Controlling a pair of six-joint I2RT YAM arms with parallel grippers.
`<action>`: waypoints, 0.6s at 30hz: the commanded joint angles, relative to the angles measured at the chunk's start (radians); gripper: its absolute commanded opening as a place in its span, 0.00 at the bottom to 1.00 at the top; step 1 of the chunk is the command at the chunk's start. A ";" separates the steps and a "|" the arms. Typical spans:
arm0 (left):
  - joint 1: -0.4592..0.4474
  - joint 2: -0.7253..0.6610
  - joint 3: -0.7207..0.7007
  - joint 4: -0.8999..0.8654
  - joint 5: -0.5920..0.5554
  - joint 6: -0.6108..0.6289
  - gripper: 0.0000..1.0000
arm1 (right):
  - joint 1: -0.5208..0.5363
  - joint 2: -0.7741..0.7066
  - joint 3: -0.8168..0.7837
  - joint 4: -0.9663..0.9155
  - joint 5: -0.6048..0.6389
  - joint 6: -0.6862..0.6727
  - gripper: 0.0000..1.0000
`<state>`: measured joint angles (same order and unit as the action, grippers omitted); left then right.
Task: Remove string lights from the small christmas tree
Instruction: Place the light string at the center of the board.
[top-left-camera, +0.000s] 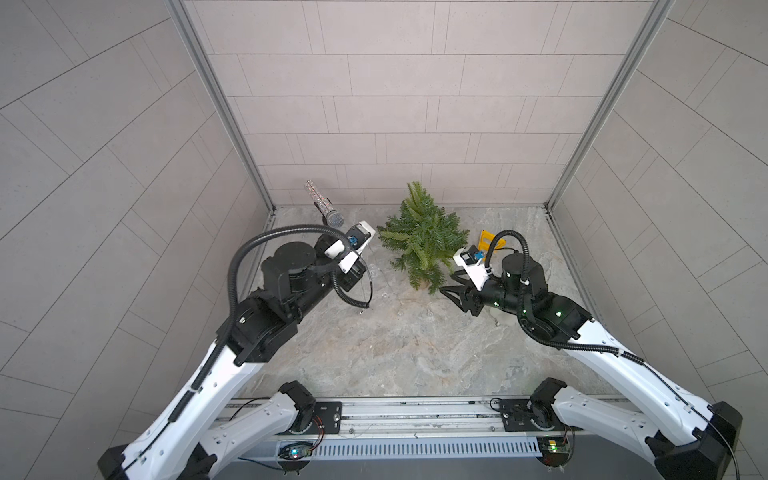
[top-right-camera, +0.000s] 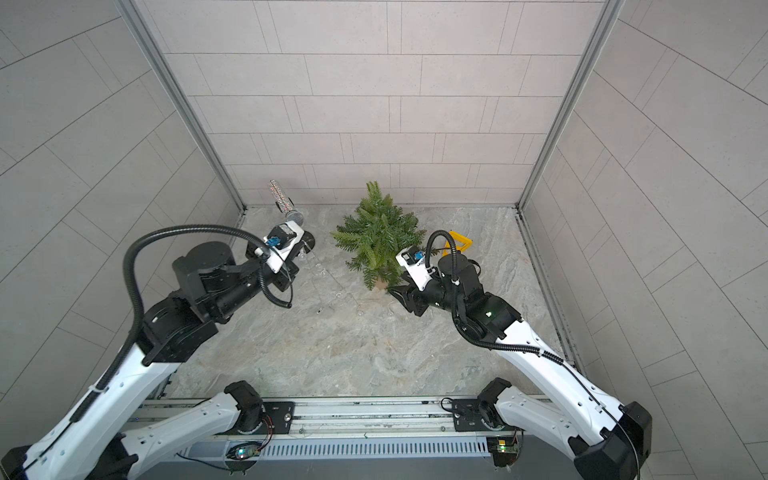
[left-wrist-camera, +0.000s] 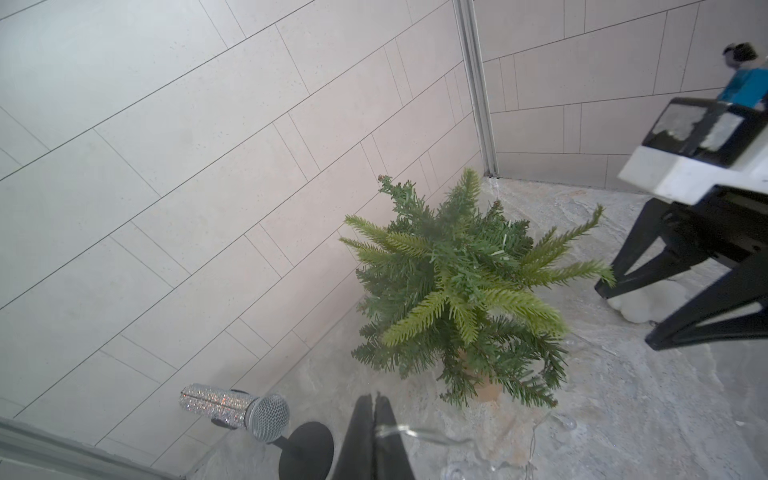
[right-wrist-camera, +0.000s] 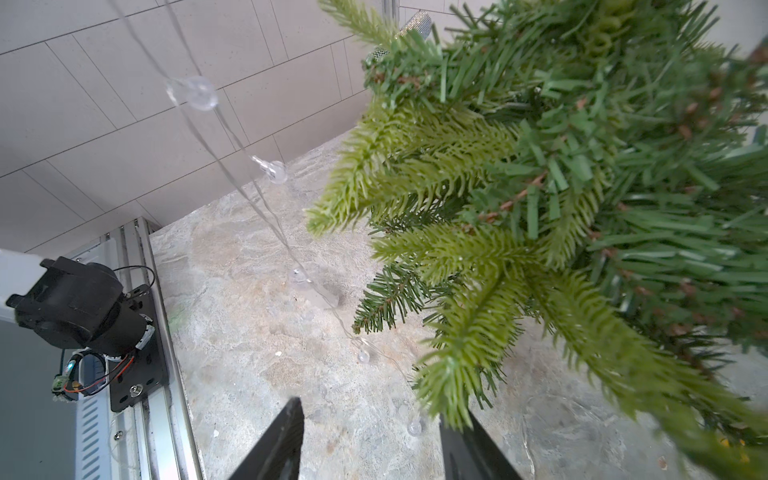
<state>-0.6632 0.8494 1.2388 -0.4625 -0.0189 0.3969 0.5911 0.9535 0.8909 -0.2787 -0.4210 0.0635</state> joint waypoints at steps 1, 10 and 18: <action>0.004 -0.052 -0.047 -0.090 0.019 -0.087 0.00 | 0.006 -0.015 -0.017 -0.004 0.044 0.009 0.53; 0.004 -0.079 -0.257 0.008 0.066 -0.381 0.02 | -0.004 -0.177 -0.078 -0.130 0.322 0.108 0.50; 0.001 -0.032 -0.525 0.214 -0.010 -0.611 0.11 | -0.166 -0.187 -0.143 -0.137 0.593 0.194 0.55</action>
<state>-0.6632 0.8547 0.7494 -0.3435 0.0330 -0.1001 0.4778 0.7666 0.7822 -0.4149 0.0315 0.1993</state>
